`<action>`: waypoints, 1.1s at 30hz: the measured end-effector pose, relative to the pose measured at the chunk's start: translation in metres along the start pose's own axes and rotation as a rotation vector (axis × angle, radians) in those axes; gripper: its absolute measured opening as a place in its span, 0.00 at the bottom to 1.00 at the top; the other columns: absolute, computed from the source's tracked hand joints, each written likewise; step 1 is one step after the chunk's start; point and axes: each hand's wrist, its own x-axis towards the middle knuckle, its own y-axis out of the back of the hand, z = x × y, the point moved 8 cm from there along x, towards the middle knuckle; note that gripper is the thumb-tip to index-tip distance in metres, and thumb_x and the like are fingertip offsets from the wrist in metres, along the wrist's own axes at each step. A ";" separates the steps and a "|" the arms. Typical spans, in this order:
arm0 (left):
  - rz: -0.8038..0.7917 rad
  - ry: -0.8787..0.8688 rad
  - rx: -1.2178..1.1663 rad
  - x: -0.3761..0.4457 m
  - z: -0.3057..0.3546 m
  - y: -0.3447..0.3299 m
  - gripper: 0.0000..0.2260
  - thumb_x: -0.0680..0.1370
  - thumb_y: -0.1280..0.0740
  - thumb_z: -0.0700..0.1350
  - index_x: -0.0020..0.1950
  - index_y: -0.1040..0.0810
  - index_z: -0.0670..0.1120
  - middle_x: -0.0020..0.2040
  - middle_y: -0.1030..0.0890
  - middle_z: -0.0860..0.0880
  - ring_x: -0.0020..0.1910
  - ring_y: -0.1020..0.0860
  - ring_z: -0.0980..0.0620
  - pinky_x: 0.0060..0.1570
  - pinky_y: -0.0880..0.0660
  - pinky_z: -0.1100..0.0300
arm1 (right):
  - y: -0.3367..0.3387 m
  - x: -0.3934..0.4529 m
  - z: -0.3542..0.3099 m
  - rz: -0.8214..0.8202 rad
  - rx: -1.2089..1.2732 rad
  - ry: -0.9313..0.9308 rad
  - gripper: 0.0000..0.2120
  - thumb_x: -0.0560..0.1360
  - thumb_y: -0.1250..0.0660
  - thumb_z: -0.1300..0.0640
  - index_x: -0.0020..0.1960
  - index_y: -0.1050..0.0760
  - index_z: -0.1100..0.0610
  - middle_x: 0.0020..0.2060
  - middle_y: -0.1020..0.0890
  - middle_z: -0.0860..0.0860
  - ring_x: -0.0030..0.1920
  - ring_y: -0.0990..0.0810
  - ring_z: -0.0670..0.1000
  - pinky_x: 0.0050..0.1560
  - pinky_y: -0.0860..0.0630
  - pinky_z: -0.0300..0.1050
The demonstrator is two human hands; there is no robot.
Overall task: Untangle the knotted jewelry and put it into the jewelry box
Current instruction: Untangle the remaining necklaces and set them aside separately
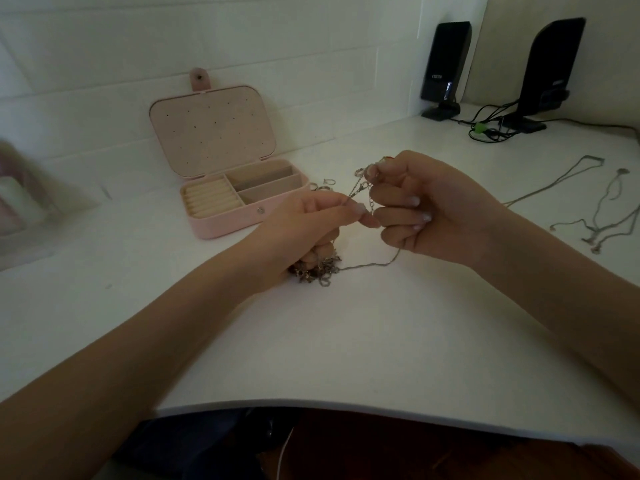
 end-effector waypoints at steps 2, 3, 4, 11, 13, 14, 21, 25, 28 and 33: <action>-0.025 0.024 -0.049 -0.001 -0.001 -0.002 0.12 0.77 0.36 0.49 0.36 0.18 0.50 0.24 0.44 0.55 0.22 0.47 0.57 0.20 0.45 0.68 | -0.007 -0.001 0.002 -0.086 0.061 -0.018 0.06 0.73 0.39 0.52 0.39 0.28 0.53 0.24 0.45 0.45 0.23 0.50 0.45 0.25 0.50 0.36; -0.047 0.027 -0.059 -0.001 -0.001 -0.004 0.12 0.75 0.35 0.51 0.35 0.18 0.50 0.24 0.44 0.54 0.22 0.47 0.57 0.20 0.46 0.68 | -0.010 -0.002 0.004 -0.131 0.086 -0.040 0.07 0.73 0.40 0.51 0.38 0.28 0.52 0.23 0.46 0.45 0.22 0.50 0.45 0.24 0.50 0.36; -0.072 0.022 -0.059 -0.002 -0.001 -0.007 0.11 0.73 0.35 0.52 0.35 0.18 0.51 0.24 0.45 0.54 0.23 0.47 0.57 0.20 0.46 0.68 | -0.014 -0.003 0.005 -0.176 0.105 -0.060 0.08 0.73 0.40 0.49 0.38 0.28 0.52 0.22 0.47 0.45 0.22 0.50 0.45 0.23 0.50 0.35; -0.084 -0.003 0.011 -0.004 0.003 -0.006 0.12 0.70 0.36 0.57 0.39 0.16 0.52 0.25 0.44 0.54 0.23 0.46 0.56 0.21 0.46 0.67 | -0.002 0.000 -0.004 -0.065 0.169 0.025 0.10 0.74 0.39 0.46 0.39 0.28 0.50 0.21 0.48 0.47 0.21 0.51 0.46 0.22 0.52 0.35; -0.068 0.014 0.001 -0.004 0.001 -0.005 0.15 0.72 0.38 0.58 0.39 0.16 0.52 0.25 0.45 0.53 0.24 0.46 0.55 0.21 0.46 0.66 | 0.002 0.001 -0.004 -0.028 0.205 0.048 0.09 0.75 0.38 0.46 0.40 0.27 0.50 0.19 0.46 0.47 0.21 0.51 0.46 0.22 0.52 0.34; -0.062 0.021 -0.008 -0.003 0.001 -0.005 0.16 0.74 0.39 0.57 0.39 0.16 0.51 0.25 0.45 0.53 0.24 0.46 0.55 0.21 0.47 0.66 | 0.003 0.001 -0.004 -0.019 0.228 0.056 0.09 0.75 0.39 0.47 0.41 0.26 0.50 0.18 0.44 0.47 0.21 0.51 0.46 0.22 0.51 0.34; -0.044 0.016 -0.005 -0.001 0.000 -0.002 0.14 0.80 0.41 0.50 0.41 0.18 0.50 0.26 0.45 0.52 0.24 0.48 0.55 0.21 0.46 0.67 | -0.004 0.000 -0.006 -0.105 0.228 0.106 0.15 0.76 0.40 0.48 0.61 0.24 0.43 0.22 0.48 0.47 0.21 0.50 0.46 0.23 0.51 0.35; -0.028 0.012 -0.006 -0.001 -0.001 0.000 0.16 0.81 0.43 0.50 0.42 0.19 0.48 0.25 0.44 0.53 0.25 0.48 0.55 0.22 0.47 0.66 | 0.001 0.000 -0.005 -0.044 0.207 0.107 0.19 0.77 0.40 0.51 0.67 0.28 0.41 0.24 0.49 0.47 0.22 0.51 0.46 0.24 0.51 0.35; -0.023 0.006 0.010 0.000 -0.001 0.001 0.17 0.82 0.44 0.50 0.42 0.20 0.47 0.24 0.44 0.53 0.23 0.47 0.55 0.22 0.48 0.65 | 0.004 0.001 -0.004 -0.006 0.220 0.108 0.18 0.80 0.42 0.53 0.69 0.30 0.41 0.24 0.50 0.46 0.23 0.51 0.45 0.24 0.51 0.35; 0.007 0.009 0.045 0.000 -0.001 0.003 0.16 0.83 0.44 0.49 0.42 0.20 0.46 0.25 0.45 0.53 0.24 0.47 0.55 0.21 0.46 0.67 | 0.003 0.001 -0.004 -0.015 0.192 0.113 0.19 0.78 0.40 0.54 0.67 0.28 0.40 0.24 0.49 0.46 0.23 0.51 0.45 0.24 0.50 0.35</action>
